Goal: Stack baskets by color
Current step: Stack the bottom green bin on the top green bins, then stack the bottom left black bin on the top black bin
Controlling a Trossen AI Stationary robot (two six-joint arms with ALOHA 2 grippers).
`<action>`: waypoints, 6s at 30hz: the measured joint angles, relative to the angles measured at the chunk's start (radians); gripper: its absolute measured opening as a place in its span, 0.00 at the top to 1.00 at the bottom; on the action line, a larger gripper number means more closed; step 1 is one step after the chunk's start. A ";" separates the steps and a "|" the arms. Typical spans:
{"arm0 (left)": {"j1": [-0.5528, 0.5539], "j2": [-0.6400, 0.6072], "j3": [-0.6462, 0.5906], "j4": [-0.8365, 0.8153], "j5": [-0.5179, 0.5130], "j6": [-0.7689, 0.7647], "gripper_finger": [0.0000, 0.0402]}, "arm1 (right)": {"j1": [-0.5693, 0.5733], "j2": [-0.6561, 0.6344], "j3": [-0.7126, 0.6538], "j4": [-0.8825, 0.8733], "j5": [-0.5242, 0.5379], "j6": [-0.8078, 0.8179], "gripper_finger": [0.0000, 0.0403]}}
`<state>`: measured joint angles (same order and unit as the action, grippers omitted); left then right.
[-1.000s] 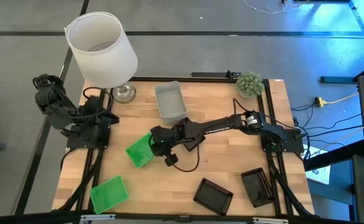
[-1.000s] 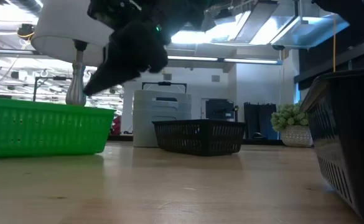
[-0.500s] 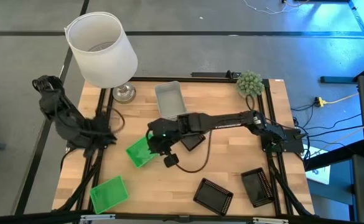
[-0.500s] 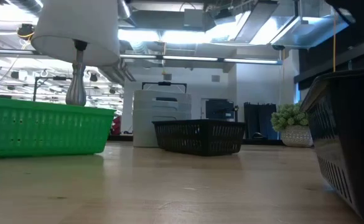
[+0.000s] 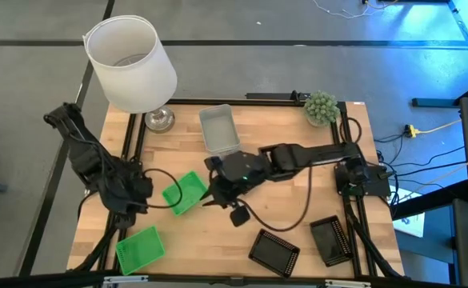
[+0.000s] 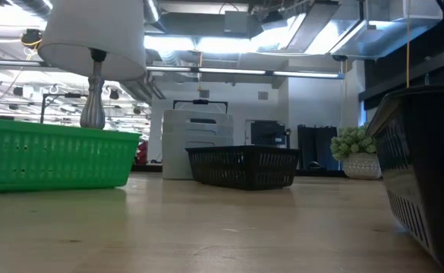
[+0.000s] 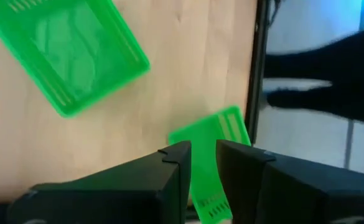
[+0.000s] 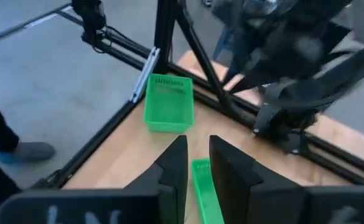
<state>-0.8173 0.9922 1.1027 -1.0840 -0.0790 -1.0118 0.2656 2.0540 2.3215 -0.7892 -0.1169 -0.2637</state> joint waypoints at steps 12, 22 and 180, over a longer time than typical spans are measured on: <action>-0.014 0.103 0.000 0.001 0.098 -0.110 0.98 | 0.068 -0.053 0.000 -0.002 0.045 -0.003 0.83; -0.021 0.207 0.000 0.000 0.168 -0.191 0.78 | 0.092 -0.058 0.000 -0.001 0.045 -0.006 0.83; 0.205 0.068 0.000 0.184 -0.539 0.209 0.82 | 0.003 -0.580 -0.749 -0.239 0.020 0.698 0.83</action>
<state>-0.6121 1.0599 1.1027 -0.9004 -0.6176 -0.8023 0.2683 1.4736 1.5725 -1.0280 -0.0972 0.4339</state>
